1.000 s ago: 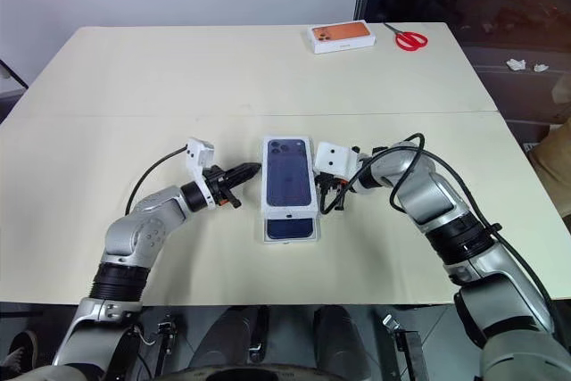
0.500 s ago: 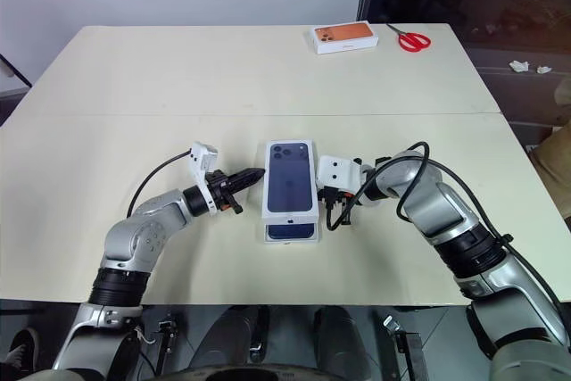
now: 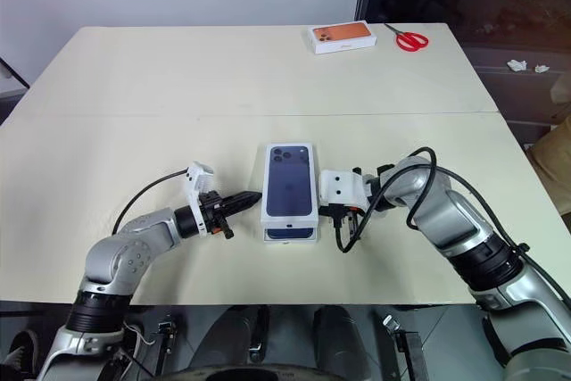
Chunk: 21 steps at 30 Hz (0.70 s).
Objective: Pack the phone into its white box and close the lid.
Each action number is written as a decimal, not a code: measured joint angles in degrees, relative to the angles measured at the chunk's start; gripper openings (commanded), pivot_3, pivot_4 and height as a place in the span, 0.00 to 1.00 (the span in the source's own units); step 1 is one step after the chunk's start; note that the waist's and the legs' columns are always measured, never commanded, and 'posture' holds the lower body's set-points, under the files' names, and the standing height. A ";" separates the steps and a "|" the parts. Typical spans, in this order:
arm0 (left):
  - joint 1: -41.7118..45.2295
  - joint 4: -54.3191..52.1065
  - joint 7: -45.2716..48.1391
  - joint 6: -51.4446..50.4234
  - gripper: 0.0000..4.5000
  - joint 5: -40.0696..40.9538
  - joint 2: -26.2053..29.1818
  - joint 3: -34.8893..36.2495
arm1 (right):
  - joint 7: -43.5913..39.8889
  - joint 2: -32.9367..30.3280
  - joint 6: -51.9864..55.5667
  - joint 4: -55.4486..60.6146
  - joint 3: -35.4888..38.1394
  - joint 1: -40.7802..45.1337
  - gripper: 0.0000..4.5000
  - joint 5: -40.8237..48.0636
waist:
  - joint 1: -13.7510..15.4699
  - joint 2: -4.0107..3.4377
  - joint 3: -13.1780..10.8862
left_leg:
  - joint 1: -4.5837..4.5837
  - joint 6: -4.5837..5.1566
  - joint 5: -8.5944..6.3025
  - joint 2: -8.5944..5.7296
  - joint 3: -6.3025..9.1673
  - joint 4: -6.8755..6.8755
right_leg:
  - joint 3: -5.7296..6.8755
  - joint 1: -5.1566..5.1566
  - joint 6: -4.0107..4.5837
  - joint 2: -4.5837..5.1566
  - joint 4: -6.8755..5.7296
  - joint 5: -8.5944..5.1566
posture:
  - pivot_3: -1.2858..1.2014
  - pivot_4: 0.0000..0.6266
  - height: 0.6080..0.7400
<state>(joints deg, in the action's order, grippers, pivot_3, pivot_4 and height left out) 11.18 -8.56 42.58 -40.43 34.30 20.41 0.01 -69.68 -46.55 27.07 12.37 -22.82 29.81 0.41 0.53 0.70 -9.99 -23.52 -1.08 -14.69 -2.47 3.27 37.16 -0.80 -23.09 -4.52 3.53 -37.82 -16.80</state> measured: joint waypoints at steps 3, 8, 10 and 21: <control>-0.10 -0.05 -0.18 0.03 0.00 0.10 0.02 0.48 | 0.12 0.00 -0.74 -0.24 0.00 0.02 0.01 -0.26 | 0.07 0.00 0.00 | 0.00 0.00 0.00 0.00 0.00 0.00 | 0.00 0.00 0.00 0.00 0.00 0.00 | 0.52 0.24 1.00; 1.60 1.79 -2.26 2.76 0.00 -0.94 -1.40 0.99 | 2.98 0.54 -3.85 -5.87 -0.14 2.31 0.01 -3.77 | 0.09 0.00 0.00 | 0.00 0.00 0.00 -0.01 -0.01 0.03 | 0.00 0.01 0.00 0.00 -0.01 0.00 | 0.52 0.24 1.00; 3.82 4.40 -4.07 5.69 0.00 -3.38 -2.06 0.93 | 6.11 1.78 -6.16 -10.61 -0.06 4.98 0.01 -6.09 | 0.02 0.00 0.00 | 0.01 -0.03 0.02 -0.01 -0.02 0.03 | 0.01 0.00 0.00 -0.02 -0.04 0.00 | 0.52 0.24 1.00; 10.30 16.63 -6.04 13.25 0.00 -8.86 -6.43 0.50 | 14.16 10.29 -9.08 -18.63 0.27 8.95 0.01 -9.15 | 0.09 0.01 0.01 | 0.01 -0.38 0.23 -0.03 -0.03 0.04 | 0.00 -0.01 0.00 -0.04 -0.07 0.00 | 0.52 0.24 1.00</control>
<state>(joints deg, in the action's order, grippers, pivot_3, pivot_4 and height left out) 21.48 8.07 36.54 -27.18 25.45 13.99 0.52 -55.52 -36.26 17.98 -6.27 -22.55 38.76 -8.74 0.63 0.71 -9.98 -23.51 -1.46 -14.46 -2.50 3.24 37.21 -0.80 -23.10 -4.52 3.48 -37.89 -16.80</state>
